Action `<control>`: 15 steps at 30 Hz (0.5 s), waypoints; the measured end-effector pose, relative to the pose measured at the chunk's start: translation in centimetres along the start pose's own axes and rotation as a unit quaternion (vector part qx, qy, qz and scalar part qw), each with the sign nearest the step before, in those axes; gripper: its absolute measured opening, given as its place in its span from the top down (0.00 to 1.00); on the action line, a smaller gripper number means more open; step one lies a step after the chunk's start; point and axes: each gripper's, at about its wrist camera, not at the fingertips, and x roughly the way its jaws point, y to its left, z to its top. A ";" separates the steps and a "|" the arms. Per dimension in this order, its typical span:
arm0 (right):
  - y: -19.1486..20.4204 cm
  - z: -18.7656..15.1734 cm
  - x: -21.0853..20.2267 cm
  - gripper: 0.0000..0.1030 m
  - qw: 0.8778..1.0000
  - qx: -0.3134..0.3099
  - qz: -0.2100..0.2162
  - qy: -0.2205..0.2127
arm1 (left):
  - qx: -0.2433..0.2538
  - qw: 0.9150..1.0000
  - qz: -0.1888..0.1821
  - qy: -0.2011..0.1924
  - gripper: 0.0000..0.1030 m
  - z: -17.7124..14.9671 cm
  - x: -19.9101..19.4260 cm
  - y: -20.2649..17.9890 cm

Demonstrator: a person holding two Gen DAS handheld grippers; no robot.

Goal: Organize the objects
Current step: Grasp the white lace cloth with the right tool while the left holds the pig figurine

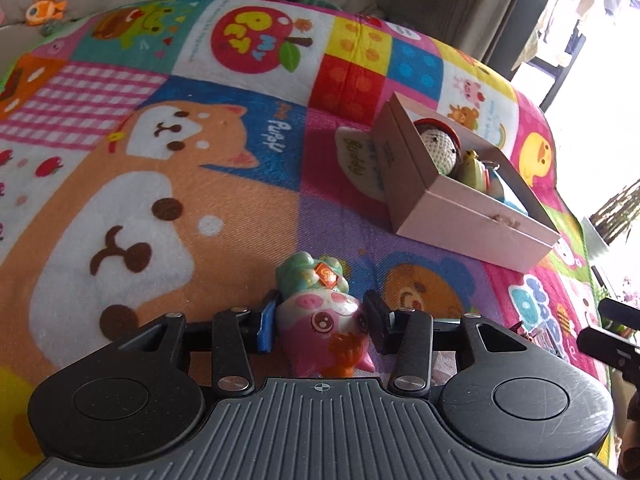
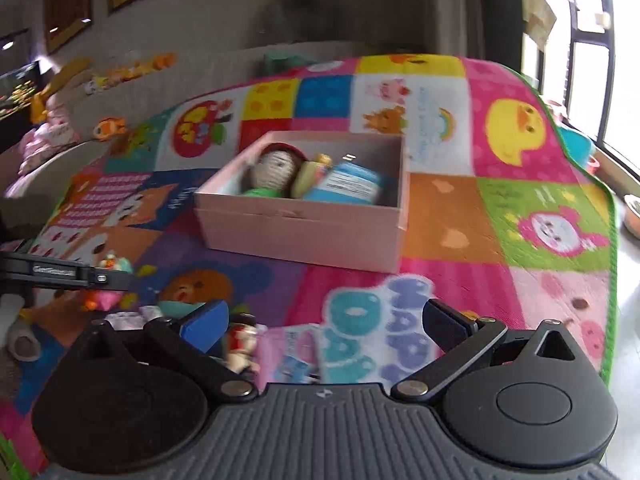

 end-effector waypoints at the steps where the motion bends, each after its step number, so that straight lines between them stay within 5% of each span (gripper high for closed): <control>1: 1.5 0.4 -0.1 0.00 0.999 -0.024 0.022 0.002 | -0.007 1.000 -0.003 -0.005 0.53 -0.2 -0.2 0.3; 7: 10.6 -0.5 0.3 0.06 0.978 -0.167 0.120 0.024 | -0.033 0.999 -0.008 -0.035 0.53 -1.0 -0.7 1.3; 10: 13.0 -1.6 1.1 0.21 0.967 -0.220 0.121 0.029 | -0.031 0.998 -0.005 -0.051 0.53 -1.4 -0.7 1.2; 15: 12.9 -1.9 3.4 0.53 0.968 -0.218 0.099 0.080 | -0.036 0.996 -0.012 -0.077 0.52 -2.2 -0.9 1.5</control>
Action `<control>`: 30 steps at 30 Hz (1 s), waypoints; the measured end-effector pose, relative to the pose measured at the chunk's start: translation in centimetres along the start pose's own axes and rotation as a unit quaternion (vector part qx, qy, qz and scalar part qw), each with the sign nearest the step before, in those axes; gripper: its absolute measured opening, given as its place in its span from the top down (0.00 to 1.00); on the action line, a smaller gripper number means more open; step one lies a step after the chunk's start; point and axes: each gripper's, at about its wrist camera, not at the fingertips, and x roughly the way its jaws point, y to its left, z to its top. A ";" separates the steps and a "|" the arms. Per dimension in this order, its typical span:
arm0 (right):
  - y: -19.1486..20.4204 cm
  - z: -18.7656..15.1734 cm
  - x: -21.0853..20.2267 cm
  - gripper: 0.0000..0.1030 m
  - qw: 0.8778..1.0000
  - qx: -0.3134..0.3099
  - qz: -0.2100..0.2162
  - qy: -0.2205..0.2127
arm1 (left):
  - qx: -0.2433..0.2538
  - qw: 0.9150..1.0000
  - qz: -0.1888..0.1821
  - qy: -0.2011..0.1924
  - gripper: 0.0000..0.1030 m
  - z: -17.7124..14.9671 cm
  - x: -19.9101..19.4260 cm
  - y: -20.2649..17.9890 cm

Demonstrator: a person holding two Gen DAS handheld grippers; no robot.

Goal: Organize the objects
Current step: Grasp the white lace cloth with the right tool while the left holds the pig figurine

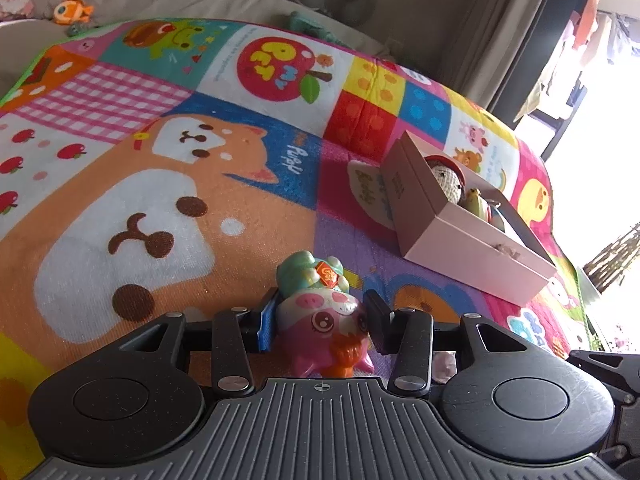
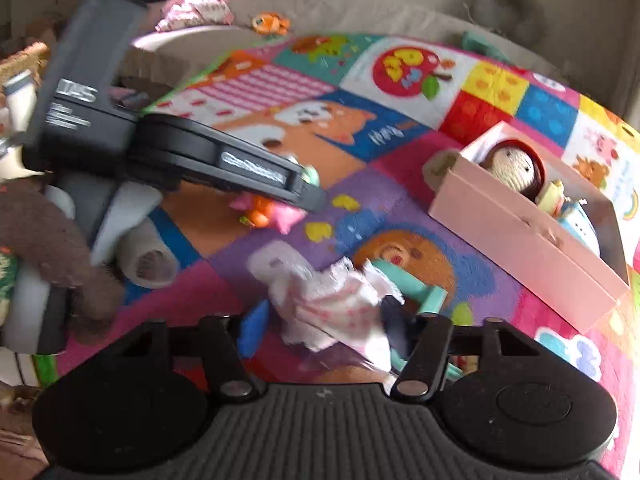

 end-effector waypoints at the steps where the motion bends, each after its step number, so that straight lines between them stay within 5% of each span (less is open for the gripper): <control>1: -0.5 -0.3 0.2 0.55 1.000 -0.002 -0.010 0.007 | 0.000 1.000 -0.003 -0.005 0.52 -0.2 0.0 0.1; 9: -3.6 -0.5 0.0 0.55 0.995 0.018 -0.090 0.030 | -0.034 0.999 -0.029 -0.017 0.52 -0.3 -0.1 1.2; 14: -1.5 0.2 0.0 0.55 0.999 -0.001 -0.036 0.032 | -0.044 0.998 -0.036 -0.018 0.52 -0.3 -0.2 1.5; 17: -0.2 0.6 -0.8 0.38 0.999 -0.008 0.029 0.029 | -0.047 0.998 -0.038 -0.018 0.52 -0.3 -0.1 1.6; 20: 0.0 0.8 -1.8 0.27 0.999 -0.011 0.043 0.013 | -0.048 0.998 -0.039 -0.018 0.52 -0.3 -0.2 1.7; 23: -0.8 0.6 -2.4 0.19 1.000 -0.006 0.017 0.007 | -0.047 0.998 -0.038 -0.018 0.52 -0.3 -0.2 1.7; 30: -4.5 0.3 -2.3 0.16 0.996 0.008 -0.082 0.021 | -0.048 0.998 -0.039 -0.018 0.52 -0.3 -0.2 1.6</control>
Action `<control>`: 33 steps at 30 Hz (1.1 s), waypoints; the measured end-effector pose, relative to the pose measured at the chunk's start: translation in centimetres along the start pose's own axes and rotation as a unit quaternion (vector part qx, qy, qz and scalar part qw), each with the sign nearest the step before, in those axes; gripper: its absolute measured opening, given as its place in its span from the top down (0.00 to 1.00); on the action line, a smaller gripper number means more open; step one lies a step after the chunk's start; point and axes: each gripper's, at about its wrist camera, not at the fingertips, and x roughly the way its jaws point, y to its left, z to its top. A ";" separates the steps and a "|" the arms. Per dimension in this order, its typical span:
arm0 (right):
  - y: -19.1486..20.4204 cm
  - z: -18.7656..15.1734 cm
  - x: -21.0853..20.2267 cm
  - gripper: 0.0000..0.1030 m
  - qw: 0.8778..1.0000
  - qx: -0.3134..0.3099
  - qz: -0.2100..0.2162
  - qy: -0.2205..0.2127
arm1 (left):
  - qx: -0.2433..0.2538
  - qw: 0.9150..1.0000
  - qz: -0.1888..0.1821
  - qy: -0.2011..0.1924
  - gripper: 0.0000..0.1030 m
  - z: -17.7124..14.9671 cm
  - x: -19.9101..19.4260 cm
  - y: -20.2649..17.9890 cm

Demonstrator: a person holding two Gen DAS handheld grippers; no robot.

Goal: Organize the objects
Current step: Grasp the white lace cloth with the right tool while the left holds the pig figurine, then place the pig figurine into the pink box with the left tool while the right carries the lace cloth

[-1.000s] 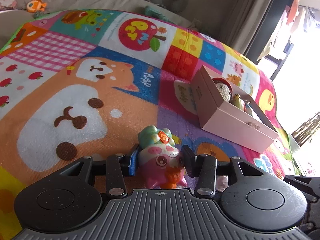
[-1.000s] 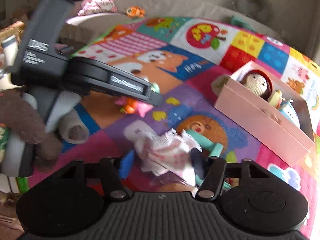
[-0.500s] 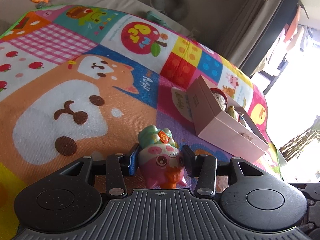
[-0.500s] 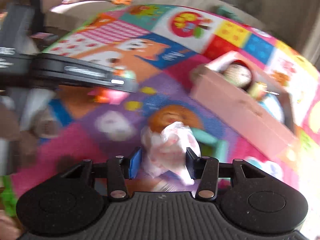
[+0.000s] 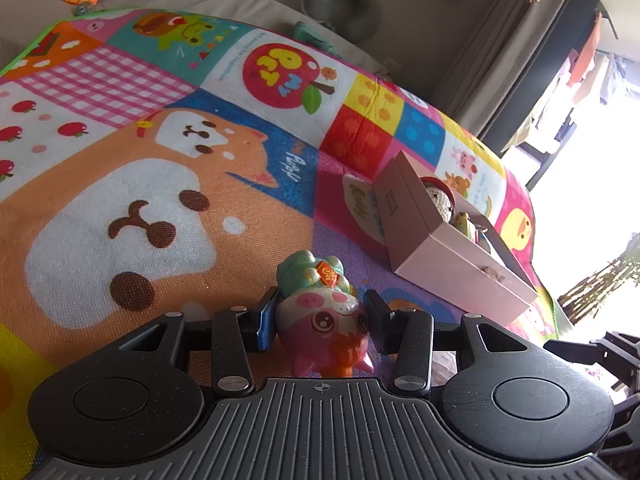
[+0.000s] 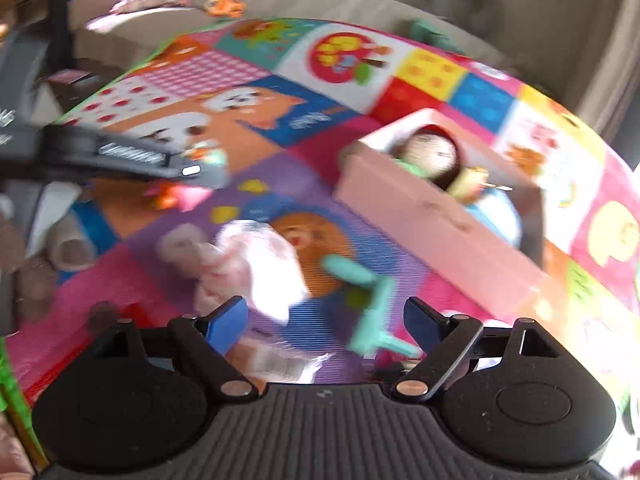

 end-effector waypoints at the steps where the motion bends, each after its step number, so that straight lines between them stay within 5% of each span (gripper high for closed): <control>1: -0.5 0.1 -0.2 0.16 1.000 0.005 -0.007 -0.003 | 0.000 1.000 0.000 0.000 0.52 0.0 0.0 0.0; 8: -1.2 0.7 -0.8 0.18 0.999 0.024 0.004 -0.029 | -0.001 1.000 -0.001 0.000 0.52 0.0 0.0 0.0; 14: 1.1 1.2 1.6 0.37 1.000 0.007 0.005 0.002 | -0.006 1.000 -0.004 -0.001 0.52 0.0 0.0 0.2; 19: 3.3 0.9 0.8 0.35 0.997 -0.019 0.074 -0.005 | -0.009 1.000 -0.006 -0.001 0.52 0.0 0.0 0.4; 22: 3.9 1.0 -0.7 0.26 0.995 -0.032 0.096 -0.026 | -0.009 1.000 -0.006 -0.001 0.52 0.0 0.0 0.4; 32: 4.8 1.4 0.9 0.25 0.995 -0.030 0.090 -0.031 | -0.009 1.000 -0.005 -0.001 0.52 0.0 0.0 0.3; 33: 5.1 1.4 1.6 0.33 0.996 -0.033 0.079 -0.025 | -0.009 1.000 -0.005 -0.001 0.52 0.0 0.0 0.3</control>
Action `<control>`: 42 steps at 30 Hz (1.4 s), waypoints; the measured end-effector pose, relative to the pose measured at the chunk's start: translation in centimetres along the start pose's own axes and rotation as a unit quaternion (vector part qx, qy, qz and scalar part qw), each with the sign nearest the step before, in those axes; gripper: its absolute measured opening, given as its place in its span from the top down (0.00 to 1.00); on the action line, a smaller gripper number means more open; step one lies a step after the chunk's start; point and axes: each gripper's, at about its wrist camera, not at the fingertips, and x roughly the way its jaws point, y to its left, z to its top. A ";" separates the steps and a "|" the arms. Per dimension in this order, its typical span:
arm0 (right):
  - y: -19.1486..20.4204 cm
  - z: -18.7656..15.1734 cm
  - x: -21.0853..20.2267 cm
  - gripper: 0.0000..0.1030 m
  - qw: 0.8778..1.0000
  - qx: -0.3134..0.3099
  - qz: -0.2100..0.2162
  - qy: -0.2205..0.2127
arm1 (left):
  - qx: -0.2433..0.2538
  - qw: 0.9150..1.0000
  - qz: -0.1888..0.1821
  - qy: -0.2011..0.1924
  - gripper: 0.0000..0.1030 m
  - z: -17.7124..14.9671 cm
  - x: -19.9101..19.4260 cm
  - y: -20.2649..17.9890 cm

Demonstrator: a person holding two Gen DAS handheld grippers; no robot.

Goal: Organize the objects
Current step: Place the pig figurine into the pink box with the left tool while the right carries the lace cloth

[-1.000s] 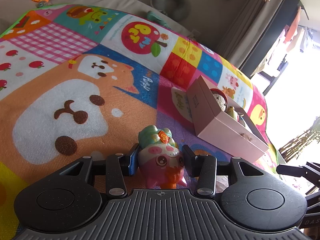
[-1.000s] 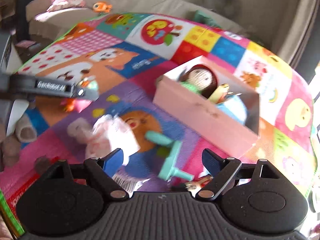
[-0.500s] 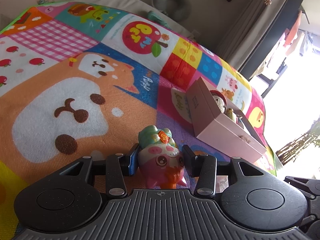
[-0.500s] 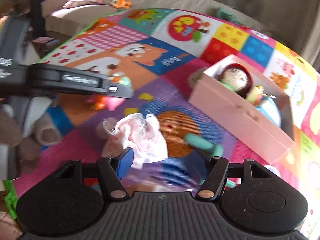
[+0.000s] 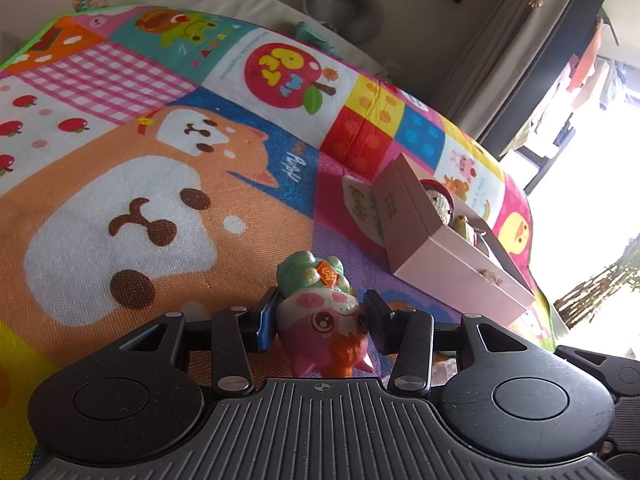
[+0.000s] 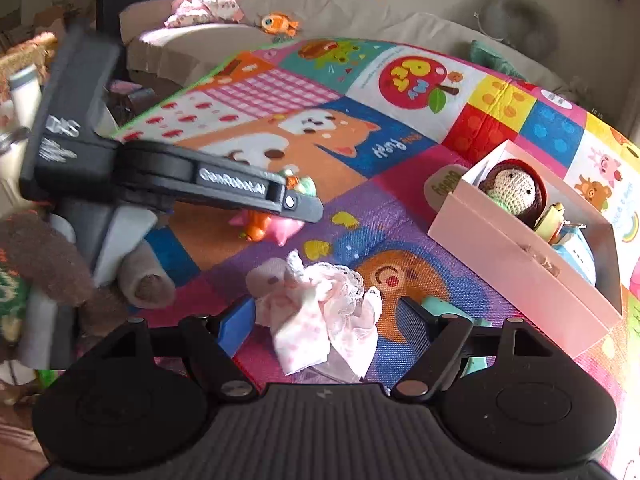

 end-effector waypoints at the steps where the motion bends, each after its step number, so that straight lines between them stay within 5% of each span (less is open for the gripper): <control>1: 0.1 0.0 0.6 0.41 1.000 -0.003 -0.010 0.006 | 0.000 1.000 0.000 0.000 0.52 0.0 0.0 0.0; 3: -0.2 0.1 1.1 0.65 1.000 0.002 -0.015 0.014 | 0.000 1.000 0.000 0.000 0.52 0.0 0.0 0.0; 6: -1.8 0.7 0.0 0.76 0.999 0.036 -0.014 -0.006 | 0.003 1.000 0.002 0.000 0.52 -0.1 0.0 0.0; 14: -7.9 -0.5 -5.3 0.78 0.988 0.131 -0.061 -0.060 | 0.040 0.999 0.027 0.010 0.53 0.0 -0.3 -1.5; 20: -12.2 -3.9 -7.7 0.78 0.974 0.188 -0.102 -0.080 | 0.104 0.994 -0.045 -0.008 0.53 4.9 -0.2 -7.6; 25: -15.0 -6.2 -7.9 0.78 0.960 0.241 -0.107 -0.100 | 0.162 0.980 -0.113 0.007 0.52 10.4 5.9 -16.1; 28: -15.8 -7.1 -8.0 0.78 0.955 0.254 -0.109 -0.110 | 0.155 0.976 -0.141 0.057 0.51 12.2 12.8 -20.0; 33: -17.0 -8.4 -8.5 0.78 0.947 0.274 -0.123 -0.117 | 0.125 0.984 -0.070 0.108 0.52 12.5 23.7 -22.7; 36: -17.7 -9.6 -8.9 0.78 0.942 0.282 -0.138 -0.115 | 0.117 0.985 -0.018 0.125 0.52 11.8 27.2 -21.9; 42: -19.2 -11.3 -8.2 0.78 0.936 0.304 -0.152 -0.095 | 0.207 0.963 0.026 0.170 0.53 10.3 26.6 -21.6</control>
